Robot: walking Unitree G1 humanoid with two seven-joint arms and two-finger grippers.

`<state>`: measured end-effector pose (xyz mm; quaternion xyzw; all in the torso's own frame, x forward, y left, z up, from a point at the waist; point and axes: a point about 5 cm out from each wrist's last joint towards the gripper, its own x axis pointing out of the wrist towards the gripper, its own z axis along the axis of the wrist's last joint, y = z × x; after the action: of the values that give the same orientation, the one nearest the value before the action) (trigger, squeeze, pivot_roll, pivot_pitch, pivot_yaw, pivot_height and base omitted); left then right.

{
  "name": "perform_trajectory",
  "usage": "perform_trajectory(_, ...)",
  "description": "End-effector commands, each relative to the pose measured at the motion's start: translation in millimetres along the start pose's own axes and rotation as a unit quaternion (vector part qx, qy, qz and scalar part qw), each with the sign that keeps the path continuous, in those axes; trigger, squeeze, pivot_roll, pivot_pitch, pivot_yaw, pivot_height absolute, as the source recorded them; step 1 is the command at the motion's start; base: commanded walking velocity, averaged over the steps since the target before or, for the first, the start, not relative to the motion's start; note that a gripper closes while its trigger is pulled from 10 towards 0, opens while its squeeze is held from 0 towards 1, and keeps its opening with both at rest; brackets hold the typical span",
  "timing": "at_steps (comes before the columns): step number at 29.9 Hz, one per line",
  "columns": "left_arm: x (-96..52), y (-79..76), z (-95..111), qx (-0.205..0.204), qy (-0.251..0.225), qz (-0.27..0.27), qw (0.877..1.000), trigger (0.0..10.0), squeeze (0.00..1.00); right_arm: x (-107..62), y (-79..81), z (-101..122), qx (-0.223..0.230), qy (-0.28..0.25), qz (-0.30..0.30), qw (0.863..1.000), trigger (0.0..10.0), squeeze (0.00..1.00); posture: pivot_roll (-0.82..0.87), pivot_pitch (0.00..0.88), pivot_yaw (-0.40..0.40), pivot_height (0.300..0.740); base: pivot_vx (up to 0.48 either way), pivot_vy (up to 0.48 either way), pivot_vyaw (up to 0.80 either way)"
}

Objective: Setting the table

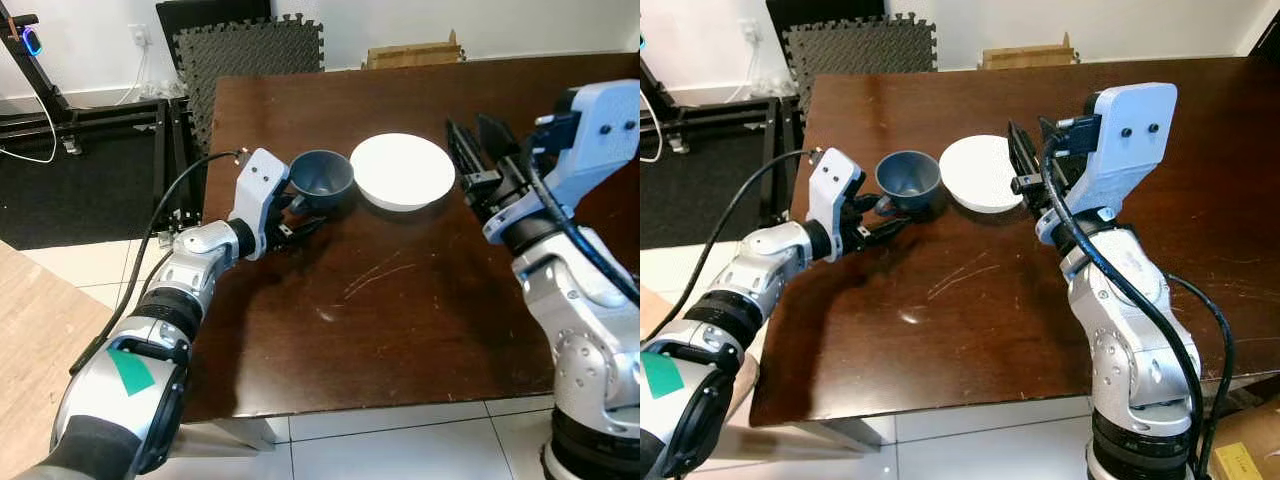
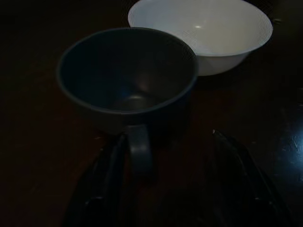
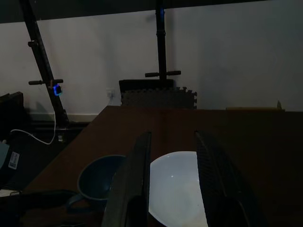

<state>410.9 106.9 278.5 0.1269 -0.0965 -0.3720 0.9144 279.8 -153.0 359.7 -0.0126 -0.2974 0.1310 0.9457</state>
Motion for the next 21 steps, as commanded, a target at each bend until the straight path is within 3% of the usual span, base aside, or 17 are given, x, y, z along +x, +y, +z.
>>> perform_trajectory(1,-1.4,-1.5,-7.3,0.001,0.011,-0.004,1.000,0.0,0.00,-4.9,2.4,2.6,0.000,-0.005,0.005,1.000,10.0,0.00,-0.12,0.315,0.120,0.740,0.000,0.000,0.00)
perform_trajectory(21,-5.1,4.7,-12.7,-0.005,0.009,0.040,0.999,0.0,0.00,-3.6,2.8,2.5,0.007,-0.005,0.004,1.000,10.0,0.00,-0.11,0.316,0.109,0.740,0.000,0.000,0.00)
